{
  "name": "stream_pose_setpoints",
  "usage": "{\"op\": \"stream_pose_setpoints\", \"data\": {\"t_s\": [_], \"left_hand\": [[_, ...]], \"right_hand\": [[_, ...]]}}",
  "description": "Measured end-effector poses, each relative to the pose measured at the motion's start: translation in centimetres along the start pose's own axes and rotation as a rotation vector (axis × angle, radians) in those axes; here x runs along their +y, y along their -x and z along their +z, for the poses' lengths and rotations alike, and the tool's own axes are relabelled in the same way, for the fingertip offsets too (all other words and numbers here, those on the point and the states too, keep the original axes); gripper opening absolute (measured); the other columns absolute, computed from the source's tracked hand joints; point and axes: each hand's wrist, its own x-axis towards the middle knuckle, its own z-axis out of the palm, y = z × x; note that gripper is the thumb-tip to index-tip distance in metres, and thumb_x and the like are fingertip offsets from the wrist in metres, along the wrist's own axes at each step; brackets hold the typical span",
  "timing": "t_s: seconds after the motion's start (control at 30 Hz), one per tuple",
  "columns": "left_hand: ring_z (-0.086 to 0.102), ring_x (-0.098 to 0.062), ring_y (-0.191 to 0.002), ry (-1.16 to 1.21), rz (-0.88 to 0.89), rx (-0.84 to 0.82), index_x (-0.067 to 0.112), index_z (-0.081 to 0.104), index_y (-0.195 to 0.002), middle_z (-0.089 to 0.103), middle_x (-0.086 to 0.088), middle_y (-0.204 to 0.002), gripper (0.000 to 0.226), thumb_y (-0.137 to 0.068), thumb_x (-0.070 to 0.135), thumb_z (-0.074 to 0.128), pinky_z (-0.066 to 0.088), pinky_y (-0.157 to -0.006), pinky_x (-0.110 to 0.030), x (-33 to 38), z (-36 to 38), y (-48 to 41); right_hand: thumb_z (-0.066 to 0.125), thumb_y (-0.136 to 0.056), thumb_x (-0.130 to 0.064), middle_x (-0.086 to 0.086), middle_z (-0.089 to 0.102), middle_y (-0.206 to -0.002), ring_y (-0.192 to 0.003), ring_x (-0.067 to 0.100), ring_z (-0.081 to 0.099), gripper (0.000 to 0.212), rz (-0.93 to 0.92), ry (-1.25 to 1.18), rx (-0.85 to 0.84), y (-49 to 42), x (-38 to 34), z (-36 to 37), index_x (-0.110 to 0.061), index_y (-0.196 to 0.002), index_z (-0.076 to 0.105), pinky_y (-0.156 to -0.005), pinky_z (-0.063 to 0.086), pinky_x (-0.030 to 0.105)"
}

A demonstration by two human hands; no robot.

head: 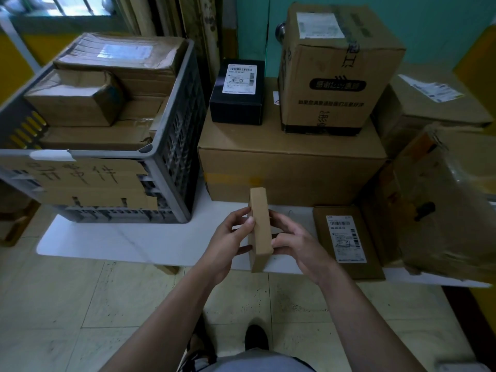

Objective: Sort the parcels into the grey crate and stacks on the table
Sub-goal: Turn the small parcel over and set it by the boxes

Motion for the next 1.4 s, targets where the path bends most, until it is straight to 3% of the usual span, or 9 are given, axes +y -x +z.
{"op": "stream_pose_setpoints", "data": {"t_s": [0.37, 0.5, 0.57, 0.67, 0.73, 0.93, 1.07, 1.2, 1.4], "left_hand": [[0.063, -0.015, -0.114, 0.027, -0.023, 0.009, 0.031, 0.057, -0.134, 0.064, -0.002, -0.125, 0.033, -0.102, 0.038, 0.052, 0.055, -0.092, -0.041, 0.7, 0.2, 0.3], [0.064, -0.016, -0.114, 0.050, -0.023, -0.014, 0.029, 0.057, -0.132, 0.065, -0.005, -0.125, 0.035, -0.099, 0.040, 0.055, 0.054, -0.098, -0.048, 0.7, 0.3, 0.6], [0.063, -0.017, -0.116, 0.044, -0.018, -0.023, 0.030, 0.055, -0.135, 0.063, -0.007, -0.126, 0.039, -0.097, 0.040, 0.059, 0.052, -0.100, -0.050, 0.5, 0.4, 0.7], [0.062, -0.020, -0.118, 0.049, -0.011, -0.030, 0.034, 0.050, -0.140, 0.059, -0.011, -0.127, 0.046, -0.096, 0.037, 0.063, 0.053, -0.099, -0.050, 0.4, 0.5, 0.8], [0.061, -0.021, -0.119, 0.048, -0.008, -0.039, 0.037, 0.047, -0.142, 0.059, -0.012, -0.127, 0.050, -0.095, 0.036, 0.064, 0.054, -0.099, -0.050, 0.4, 0.4, 0.7], [0.062, -0.022, -0.119, 0.008, -0.004, -0.069, 0.040, 0.049, -0.140, 0.058, -0.013, -0.125, 0.049, -0.095, 0.036, 0.064, 0.054, -0.099, -0.052, 0.5, 0.1, 0.7], [0.061, -0.022, -0.119, -0.008, -0.004, -0.073, 0.039, 0.049, -0.140, 0.060, -0.010, -0.126, 0.046, -0.096, 0.039, 0.062, 0.053, -0.099, -0.051, 0.5, 0.2, 0.7], [0.061, -0.022, -0.119, -0.023, -0.002, -0.078, 0.038, 0.051, -0.137, 0.060, -0.010, -0.126, 0.042, -0.096, 0.040, 0.061, 0.054, -0.098, -0.050, 0.6, 0.3, 0.6], [0.062, -0.021, -0.117, -0.034, -0.005, -0.086, 0.038, 0.053, -0.133, 0.059, -0.006, -0.128, 0.039, -0.095, 0.044, 0.060, 0.056, -0.095, -0.046, 0.7, 0.2, 0.7]], "right_hand": [[0.063, -0.074, -0.017, -0.011, 0.058, -0.131, -0.106, 0.014, 0.066, 0.071, -0.022, 0.032, -0.017, 0.1, 0.2, -0.3, -0.036, -0.140, 0.046, -0.088, 0.055, 0.031], [0.076, -0.079, -0.043, -0.008, 0.058, -0.130, -0.111, 0.013, 0.064, 0.073, -0.012, 0.056, 0.082, -0.1, 0.2, 0.1, -0.041, -0.143, 0.042, -0.092, 0.055, 0.035], [0.070, -0.079, -0.051, -0.008, 0.062, -0.125, -0.108, 0.010, 0.064, 0.060, -0.016, 0.089, 0.161, -0.4, 0.1, 0.3, -0.045, -0.135, 0.049, -0.089, 0.055, 0.031], [0.062, -0.090, -0.046, -0.008, 0.067, -0.118, -0.107, 0.011, 0.065, 0.035, -0.036, 0.148, 0.201, -0.8, 0.3, 0.4, -0.048, -0.124, 0.056, -0.085, 0.056, 0.031], [0.059, -0.094, -0.045, -0.008, 0.069, -0.115, -0.106, 0.011, 0.065, 0.029, -0.045, 0.150, 0.216, -0.9, 0.5, 0.4, -0.045, -0.123, 0.060, -0.085, 0.056, 0.032], [0.059, -0.097, -0.033, -0.009, 0.071, -0.105, -0.100, 0.007, 0.068, 0.038, -0.060, 0.142, 0.241, -1.0, 0.2, 0.3, -0.041, -0.134, 0.055, -0.083, 0.053, 0.025], [0.060, -0.097, -0.026, 0.000, 0.072, -0.099, -0.096, 0.014, 0.070, 0.049, -0.054, 0.147, 0.203, -1.1, -0.4, -0.2, -0.047, -0.139, 0.047, -0.090, 0.055, 0.034], [0.059, -0.098, -0.023, -0.001, 0.073, -0.098, -0.095, 0.014, 0.071, 0.049, -0.048, 0.182, 0.151, -0.9, -1.0, -0.5, -0.058, -0.129, 0.046, -0.093, 0.055, 0.040], [0.059, -0.098, -0.032, 0.003, 0.072, -0.097, -0.094, 0.016, 0.071, 0.032, -0.049, 0.204, 0.182, -1.0, -1.0, -0.7, -0.057, -0.118, 0.056, -0.093, 0.055, 0.048]]}}
